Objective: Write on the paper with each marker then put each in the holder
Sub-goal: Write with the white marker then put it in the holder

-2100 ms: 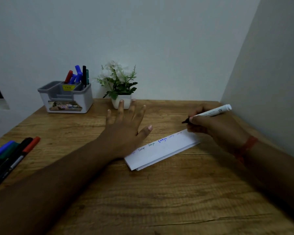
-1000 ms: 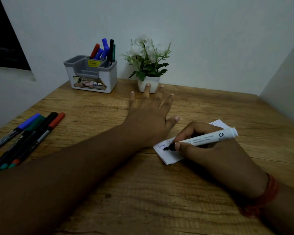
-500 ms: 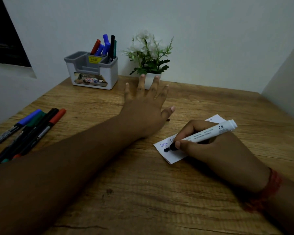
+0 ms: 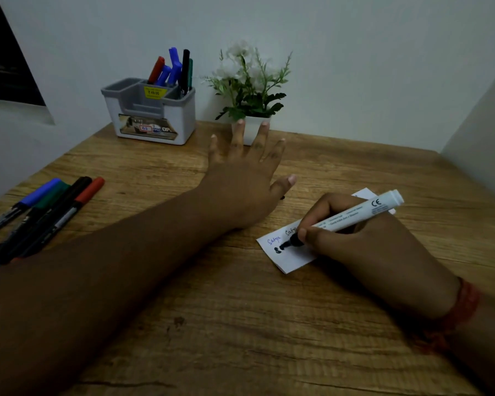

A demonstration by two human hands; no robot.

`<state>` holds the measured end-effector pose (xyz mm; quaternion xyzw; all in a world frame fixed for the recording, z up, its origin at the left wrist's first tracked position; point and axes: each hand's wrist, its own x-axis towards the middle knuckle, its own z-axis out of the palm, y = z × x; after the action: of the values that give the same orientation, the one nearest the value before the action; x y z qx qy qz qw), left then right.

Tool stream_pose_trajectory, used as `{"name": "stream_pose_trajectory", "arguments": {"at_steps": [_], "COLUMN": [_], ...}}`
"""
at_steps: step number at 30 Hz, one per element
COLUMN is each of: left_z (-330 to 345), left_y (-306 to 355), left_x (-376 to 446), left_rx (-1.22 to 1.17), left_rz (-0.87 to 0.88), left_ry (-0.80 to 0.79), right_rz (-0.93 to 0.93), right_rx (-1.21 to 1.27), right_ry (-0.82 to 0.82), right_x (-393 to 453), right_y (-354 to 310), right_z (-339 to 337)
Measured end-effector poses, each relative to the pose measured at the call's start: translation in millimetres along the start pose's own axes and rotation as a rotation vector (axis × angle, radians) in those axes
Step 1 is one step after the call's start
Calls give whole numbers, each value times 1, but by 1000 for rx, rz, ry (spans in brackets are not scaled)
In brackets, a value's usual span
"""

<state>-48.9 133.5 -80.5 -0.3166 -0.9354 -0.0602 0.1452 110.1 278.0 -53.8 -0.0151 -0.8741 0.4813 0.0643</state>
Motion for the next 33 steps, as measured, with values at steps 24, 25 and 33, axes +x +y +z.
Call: {"name": "stream_pose_trajectory", "arguments": {"at_steps": [24, 25, 33], "left_z": [3, 3, 4], "left_y": [1, 1, 0], "left_x": [0, 0, 0], "left_rx": [-17, -20, -17], "left_rz": [14, 13, 25], "left_ry": [-17, -21, -23], "right_rz": [63, 64, 53], "right_rx": [35, 40, 46], "right_ry": [44, 49, 40], "right_x": [2, 2, 1], "right_y": [-5, -4, -7], "right_z": [-1, -1, -2]}}
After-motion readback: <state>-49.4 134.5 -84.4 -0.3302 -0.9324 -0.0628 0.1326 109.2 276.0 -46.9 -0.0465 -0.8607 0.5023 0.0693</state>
